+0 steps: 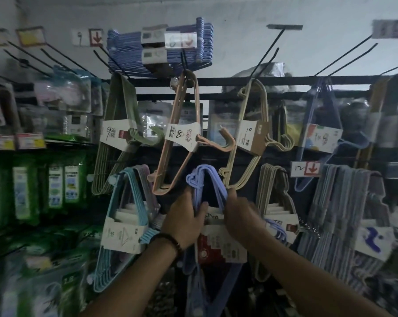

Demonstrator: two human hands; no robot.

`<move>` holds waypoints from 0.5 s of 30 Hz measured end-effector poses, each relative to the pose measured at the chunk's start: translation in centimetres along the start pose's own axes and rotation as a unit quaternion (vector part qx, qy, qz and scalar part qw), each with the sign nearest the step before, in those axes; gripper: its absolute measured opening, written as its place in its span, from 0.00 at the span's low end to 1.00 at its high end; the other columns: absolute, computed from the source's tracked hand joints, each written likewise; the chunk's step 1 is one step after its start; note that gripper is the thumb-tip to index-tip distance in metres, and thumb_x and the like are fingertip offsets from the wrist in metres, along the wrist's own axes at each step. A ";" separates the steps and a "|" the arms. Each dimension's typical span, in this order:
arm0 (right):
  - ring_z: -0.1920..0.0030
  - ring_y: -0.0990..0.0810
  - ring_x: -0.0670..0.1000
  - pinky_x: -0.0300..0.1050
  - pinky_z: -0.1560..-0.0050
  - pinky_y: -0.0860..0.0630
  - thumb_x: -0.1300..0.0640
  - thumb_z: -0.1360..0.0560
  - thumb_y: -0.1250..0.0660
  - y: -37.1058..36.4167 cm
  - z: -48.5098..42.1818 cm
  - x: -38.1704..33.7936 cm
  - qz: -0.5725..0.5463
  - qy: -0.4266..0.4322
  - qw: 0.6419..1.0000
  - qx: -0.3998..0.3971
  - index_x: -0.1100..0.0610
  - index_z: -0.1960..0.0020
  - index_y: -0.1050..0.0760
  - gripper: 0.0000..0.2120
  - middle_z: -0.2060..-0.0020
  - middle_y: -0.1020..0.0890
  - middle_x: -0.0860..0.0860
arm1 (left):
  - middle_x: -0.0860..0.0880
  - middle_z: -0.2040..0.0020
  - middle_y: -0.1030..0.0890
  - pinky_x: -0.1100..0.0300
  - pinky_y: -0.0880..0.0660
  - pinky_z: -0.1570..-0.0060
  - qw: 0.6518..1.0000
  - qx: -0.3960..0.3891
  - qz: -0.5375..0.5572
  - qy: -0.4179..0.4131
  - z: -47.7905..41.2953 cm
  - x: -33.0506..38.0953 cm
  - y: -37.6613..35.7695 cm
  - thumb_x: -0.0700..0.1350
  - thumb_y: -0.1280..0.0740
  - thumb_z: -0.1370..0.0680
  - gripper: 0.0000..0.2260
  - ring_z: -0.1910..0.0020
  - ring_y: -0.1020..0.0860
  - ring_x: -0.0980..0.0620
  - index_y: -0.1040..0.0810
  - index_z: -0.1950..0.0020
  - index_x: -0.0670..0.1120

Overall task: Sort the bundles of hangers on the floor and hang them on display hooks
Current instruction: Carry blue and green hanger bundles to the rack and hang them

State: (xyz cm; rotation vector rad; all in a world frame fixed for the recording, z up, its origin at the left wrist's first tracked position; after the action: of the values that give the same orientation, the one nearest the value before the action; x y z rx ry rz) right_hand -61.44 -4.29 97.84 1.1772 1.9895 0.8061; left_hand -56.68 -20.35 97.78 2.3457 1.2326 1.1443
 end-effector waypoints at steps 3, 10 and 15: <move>0.54 0.22 0.56 0.52 0.56 0.23 0.57 0.16 0.41 -0.6 -1.3 0.0 0.000 -0.007 1.000 0.001 0.57 0.34 0.35 0.12 0.47 0.20 0.58 | 0.48 0.18 0.40 0.49 0.28 0.29 0.995 -0.066 -0.074 0.002 1.1 -1.2 -1.1 0.60 0.37 0.18 0.39 0.24 0.31 0.45 0.57 0.15 0.51; 0.48 0.19 0.62 0.51 0.57 0.28 0.61 0.15 0.43 -3.8 -5.5 -0.3 -0.079 -0.037 0.996 0.006 0.60 0.39 0.32 0.06 0.45 0.20 0.59 | 0.50 0.17 0.46 0.46 0.29 0.28 0.973 -0.176 -0.148 -0.013 1.3 -4.4 -4.0 0.66 0.35 0.23 0.45 0.23 0.34 0.43 0.55 0.15 0.51; 0.42 0.17 0.58 0.49 0.48 0.21 0.60 0.15 0.42 -7.3 -7.8 0.7 -0.025 -0.058 0.997 -0.039 0.64 0.32 0.33 0.14 0.40 0.20 0.60 | 0.55 0.24 0.32 0.49 0.26 0.30 0.968 -0.206 -0.137 -0.030 1.5 -7.0 -5.6 0.73 0.39 0.24 0.33 0.29 0.27 0.48 0.35 0.23 0.59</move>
State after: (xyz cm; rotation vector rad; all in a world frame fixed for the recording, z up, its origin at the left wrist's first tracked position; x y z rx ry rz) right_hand -71.42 -7.86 96.50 1.0990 1.8691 0.7655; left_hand -61.15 -22.19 90.06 1.8294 1.1265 1.1008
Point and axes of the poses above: each hand's wrist, its own z-axis away from the middle knuckle, its own y-axis out of the back of the hand, x = y × z, the point moved 8 cm from there along -z, towards the middle knuckle
